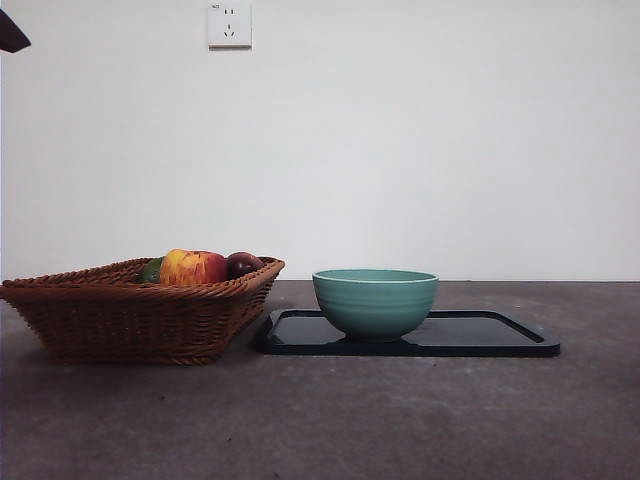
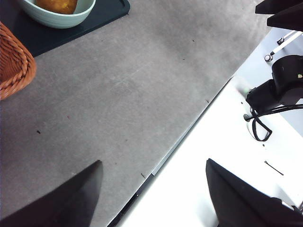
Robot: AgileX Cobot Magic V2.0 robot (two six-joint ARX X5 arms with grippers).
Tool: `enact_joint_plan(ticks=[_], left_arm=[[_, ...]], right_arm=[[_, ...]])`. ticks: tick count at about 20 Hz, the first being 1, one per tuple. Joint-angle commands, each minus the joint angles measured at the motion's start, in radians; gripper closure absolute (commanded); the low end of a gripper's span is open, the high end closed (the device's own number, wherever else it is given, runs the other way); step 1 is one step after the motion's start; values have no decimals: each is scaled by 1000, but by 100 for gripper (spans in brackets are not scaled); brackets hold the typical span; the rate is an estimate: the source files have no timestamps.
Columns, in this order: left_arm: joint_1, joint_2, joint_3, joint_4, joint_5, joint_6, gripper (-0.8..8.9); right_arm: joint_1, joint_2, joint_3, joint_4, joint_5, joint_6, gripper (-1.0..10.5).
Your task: Pick up the wifruite, put it on the bowl, pick up the plate, put it on desk
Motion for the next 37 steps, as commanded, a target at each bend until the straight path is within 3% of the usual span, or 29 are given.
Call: enact_joint_plan(ticks=[1, 6, 12, 17, 27, 37], left_arm=[[-5, 5, 8, 7, 5, 8, 470], [-5, 5, 8, 13, 5, 8, 474], [-5, 82, 19, 171, -11, -19, 473], [-5, 298, 138, 300, -40, -17, 473], [-44, 862, 612, 312, -149, 137, 474], [-99, 1158, 693, 491, -225, 228, 474]], right_arm=[[9, 4, 5, 9, -4, 10, 772], [9, 4, 5, 9, -4, 10, 772], [9, 4, 5, 9, -4, 10, 772], [10, 4, 5, 10, -4, 10, 772], [10, 4, 5, 9, -4, 10, 772], [10, 4, 5, 9, -3, 10, 772]])
